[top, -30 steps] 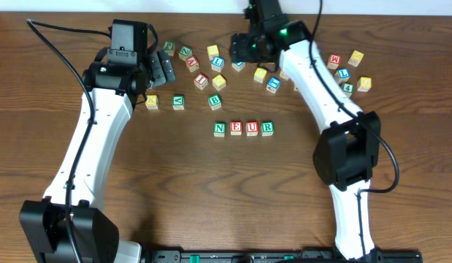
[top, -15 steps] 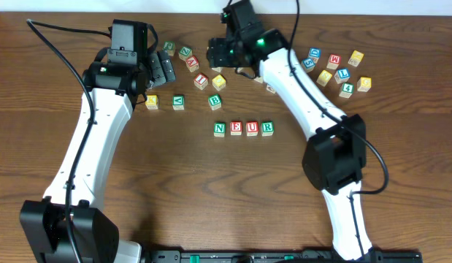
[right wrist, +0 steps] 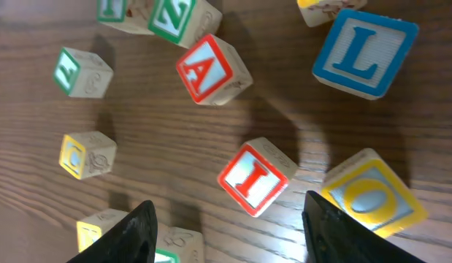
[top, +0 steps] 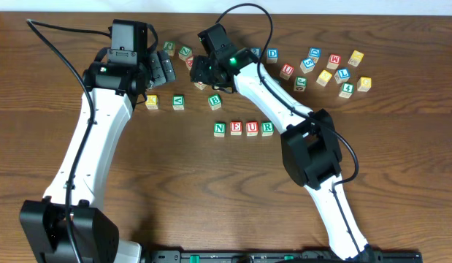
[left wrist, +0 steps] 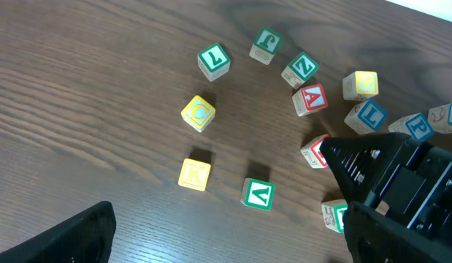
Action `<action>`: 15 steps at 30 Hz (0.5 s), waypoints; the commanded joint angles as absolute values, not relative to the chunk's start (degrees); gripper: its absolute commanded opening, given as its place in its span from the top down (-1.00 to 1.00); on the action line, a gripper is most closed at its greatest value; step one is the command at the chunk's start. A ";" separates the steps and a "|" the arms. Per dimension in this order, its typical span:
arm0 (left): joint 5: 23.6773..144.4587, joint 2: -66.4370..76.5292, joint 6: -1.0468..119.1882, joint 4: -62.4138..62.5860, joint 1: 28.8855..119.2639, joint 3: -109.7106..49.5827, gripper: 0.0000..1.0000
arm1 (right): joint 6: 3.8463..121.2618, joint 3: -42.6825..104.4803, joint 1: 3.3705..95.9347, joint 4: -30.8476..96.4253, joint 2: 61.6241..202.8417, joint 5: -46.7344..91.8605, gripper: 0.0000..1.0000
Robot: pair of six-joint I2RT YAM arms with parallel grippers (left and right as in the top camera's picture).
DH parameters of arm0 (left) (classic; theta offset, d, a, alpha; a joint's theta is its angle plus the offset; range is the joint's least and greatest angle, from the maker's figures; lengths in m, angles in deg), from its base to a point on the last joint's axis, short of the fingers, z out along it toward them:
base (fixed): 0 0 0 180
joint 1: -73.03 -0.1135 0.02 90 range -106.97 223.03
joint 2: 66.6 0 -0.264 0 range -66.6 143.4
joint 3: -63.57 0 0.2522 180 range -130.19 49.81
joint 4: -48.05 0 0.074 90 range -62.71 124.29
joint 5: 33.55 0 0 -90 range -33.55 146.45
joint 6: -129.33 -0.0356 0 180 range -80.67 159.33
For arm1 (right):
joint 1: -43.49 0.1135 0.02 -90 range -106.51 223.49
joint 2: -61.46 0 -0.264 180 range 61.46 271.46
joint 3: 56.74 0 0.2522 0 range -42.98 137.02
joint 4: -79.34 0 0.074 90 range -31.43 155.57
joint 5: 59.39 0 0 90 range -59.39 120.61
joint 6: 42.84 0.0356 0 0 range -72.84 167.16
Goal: Spell out NEURIPS
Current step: 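Move the right gripper left over the pile near the left arm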
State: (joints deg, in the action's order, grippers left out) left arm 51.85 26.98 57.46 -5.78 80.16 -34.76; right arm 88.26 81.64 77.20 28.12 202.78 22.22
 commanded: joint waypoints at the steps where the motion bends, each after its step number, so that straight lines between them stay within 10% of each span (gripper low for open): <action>1: 51.94 27.70 56.94 -5.89 80.01 -34.72 -0.96 | 90.90 81.84 77.82 28.65 204.96 22.44 -0.19; 15: 51.94 27.70 56.94 -5.89 80.01 -34.72 -0.96 | 91.27 81.84 77.88 31.14 210.21 22.92 -0.19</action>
